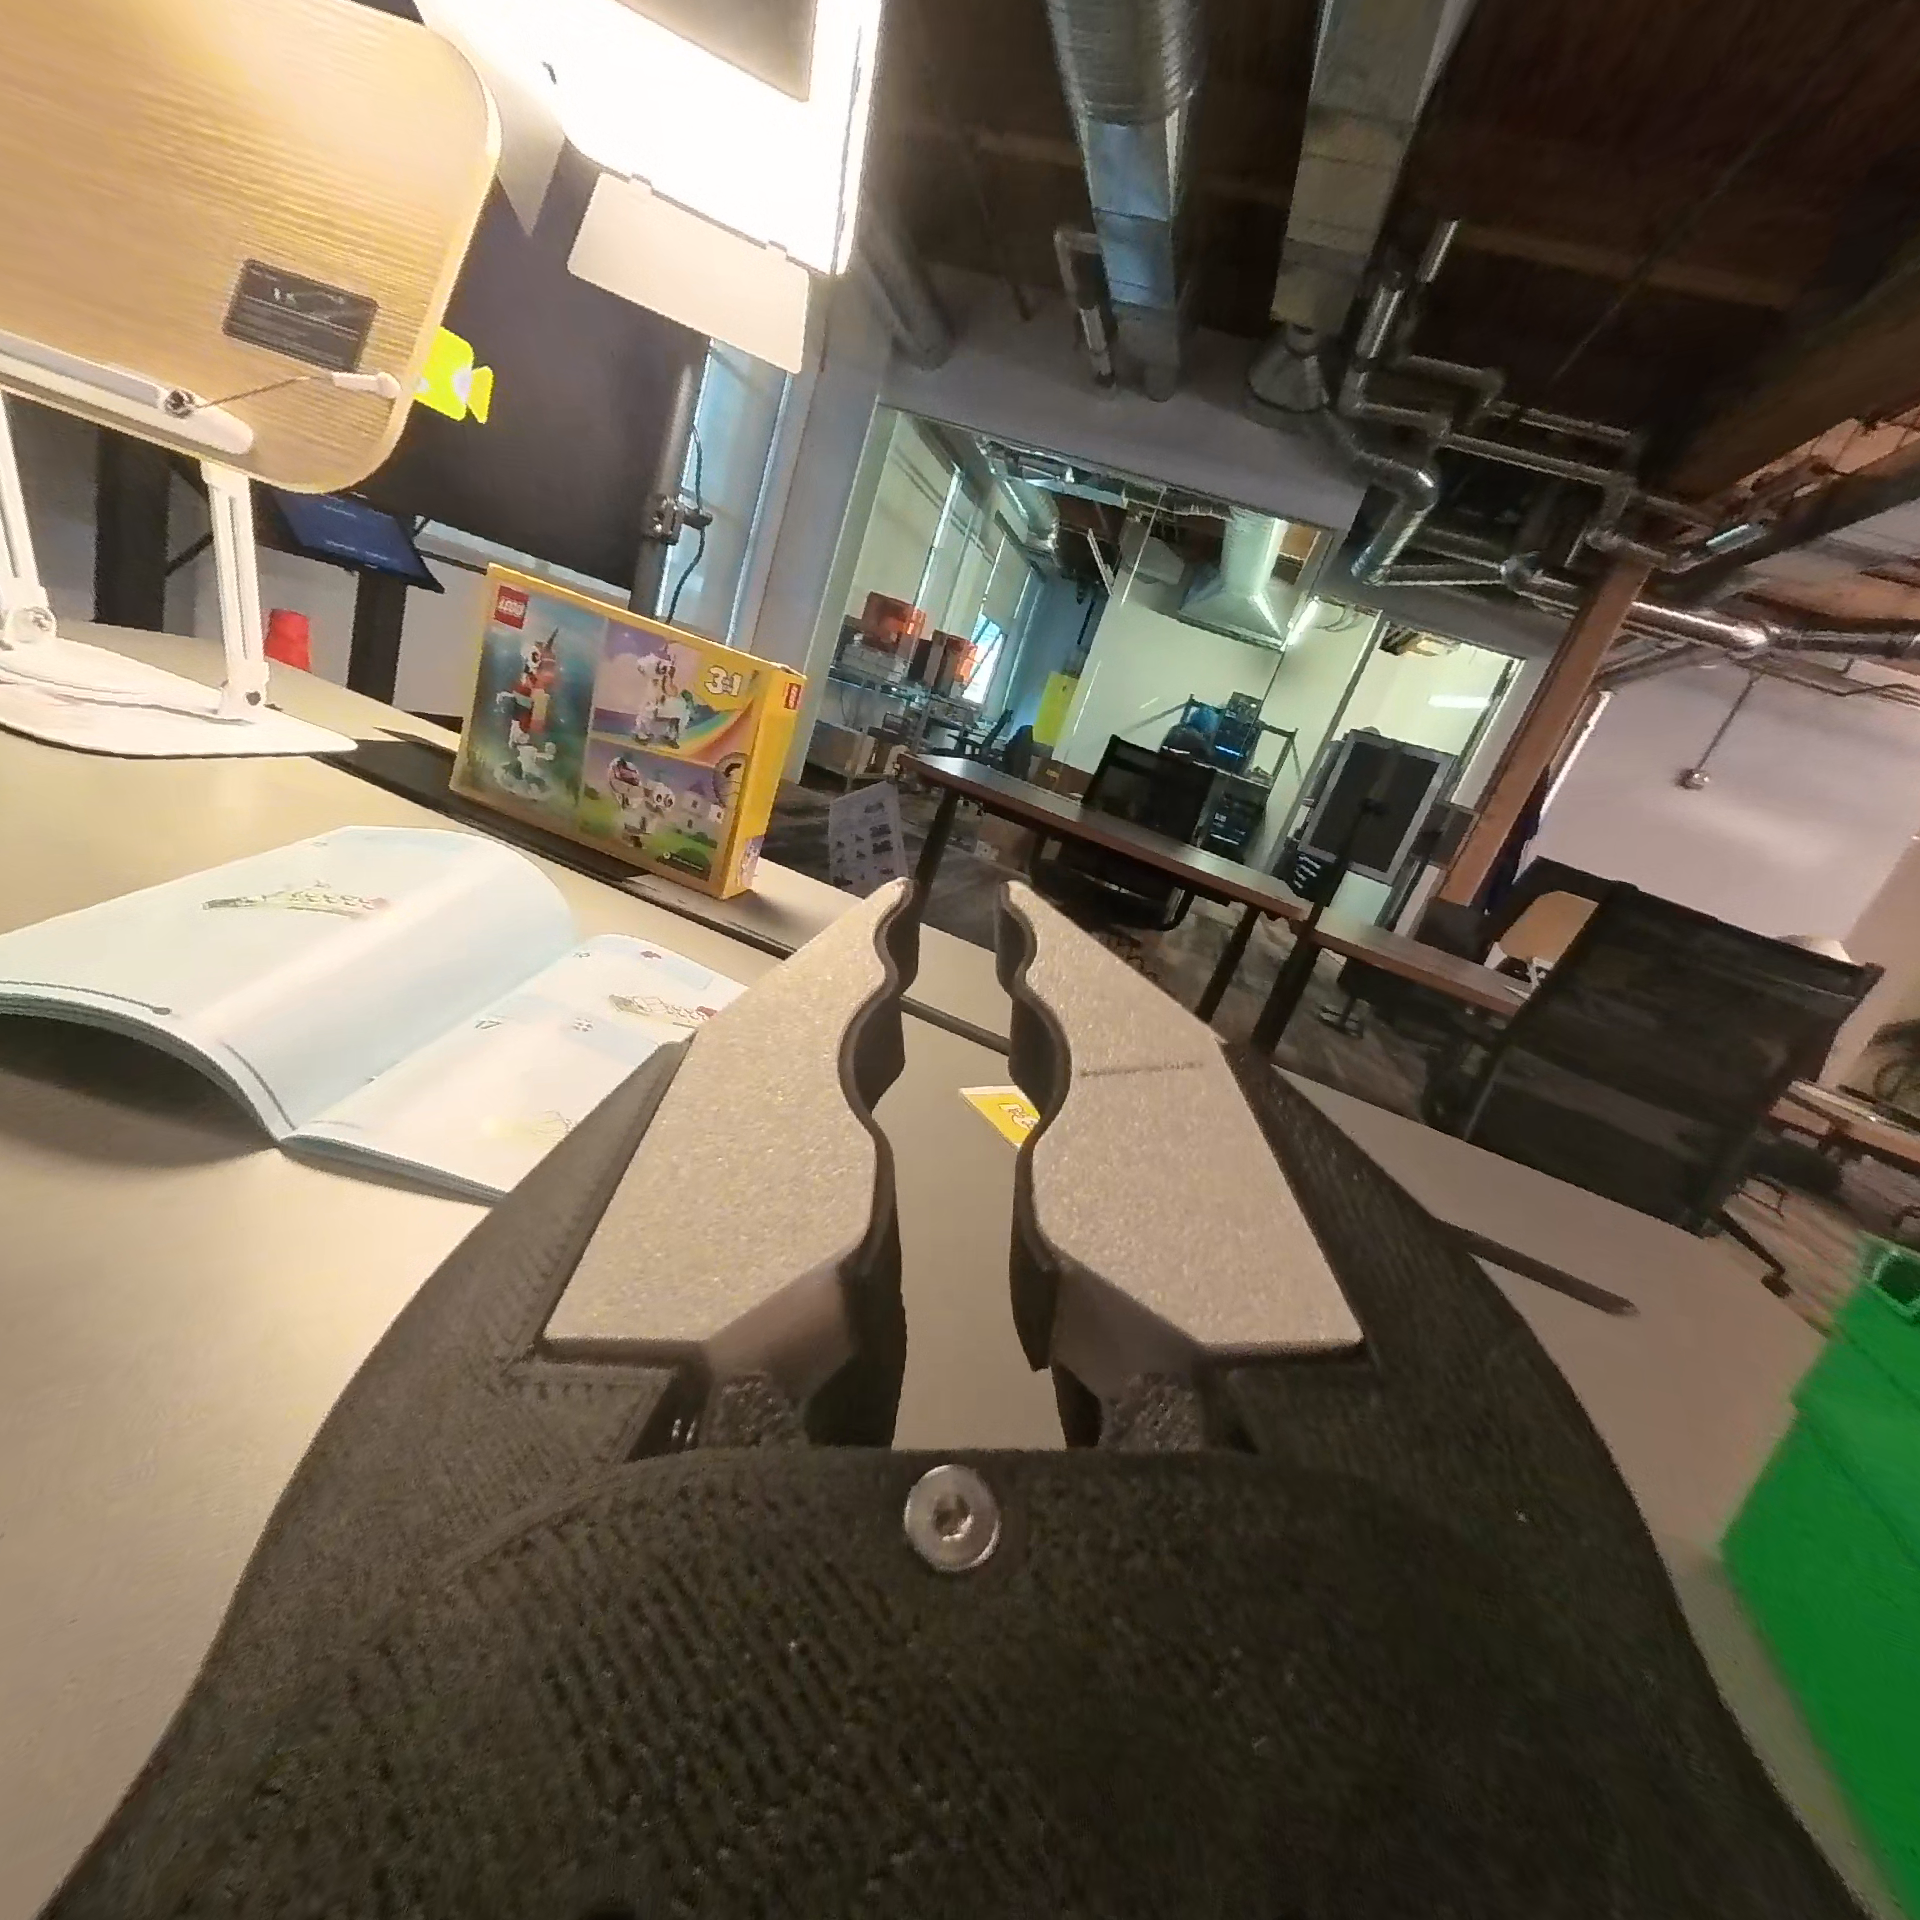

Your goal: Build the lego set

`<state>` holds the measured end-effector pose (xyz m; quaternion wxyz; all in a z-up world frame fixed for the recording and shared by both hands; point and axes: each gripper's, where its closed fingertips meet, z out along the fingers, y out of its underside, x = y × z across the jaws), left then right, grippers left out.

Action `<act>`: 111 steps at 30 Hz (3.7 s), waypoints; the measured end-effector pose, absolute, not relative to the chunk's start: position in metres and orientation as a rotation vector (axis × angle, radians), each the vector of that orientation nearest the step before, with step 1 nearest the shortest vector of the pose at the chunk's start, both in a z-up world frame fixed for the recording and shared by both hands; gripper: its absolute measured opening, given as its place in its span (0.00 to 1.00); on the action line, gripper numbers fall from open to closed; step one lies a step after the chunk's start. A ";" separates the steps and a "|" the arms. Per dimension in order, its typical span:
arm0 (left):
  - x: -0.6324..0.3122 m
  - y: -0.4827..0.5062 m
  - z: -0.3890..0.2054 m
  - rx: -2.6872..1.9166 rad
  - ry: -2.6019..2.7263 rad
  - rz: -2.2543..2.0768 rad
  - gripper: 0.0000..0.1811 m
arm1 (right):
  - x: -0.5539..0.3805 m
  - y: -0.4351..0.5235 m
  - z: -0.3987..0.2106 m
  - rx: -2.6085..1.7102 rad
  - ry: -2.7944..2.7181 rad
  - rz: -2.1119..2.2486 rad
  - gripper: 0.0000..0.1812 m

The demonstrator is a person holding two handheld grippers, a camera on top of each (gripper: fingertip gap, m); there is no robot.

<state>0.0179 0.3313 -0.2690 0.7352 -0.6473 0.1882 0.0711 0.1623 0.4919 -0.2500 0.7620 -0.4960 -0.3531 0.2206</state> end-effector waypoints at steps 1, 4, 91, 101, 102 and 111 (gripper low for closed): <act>0.018 0.331 -0.269 -1.422 0.416 0.161 0.08 | 0.162 0.492 -0.250 -1.081 -0.767 0.483 0.06; 0.018 0.331 -0.270 -1.425 0.424 0.171 0.08 | 0.161 0.493 -0.252 -1.090 -0.774 0.485 0.06; -0.193 0.228 -0.358 -2.399 -0.074 -0.119 0.17 | 0.149 0.485 -0.258 -1.065 -0.867 0.448 0.03; -0.193 0.232 -0.371 -2.413 -0.047 -0.143 0.08 | 0.148 0.485 -0.258 -1.064 -0.872 0.446 0.03; -0.193 0.231 -0.369 -2.412 -0.023 -0.112 0.08 | 0.148 0.485 -0.258 -1.064 -0.873 0.446 0.03; -0.158 0.235 -0.259 -2.042 0.091 0.308 0.08 | 0.147 0.485 -0.259 -1.064 -0.878 0.436 0.03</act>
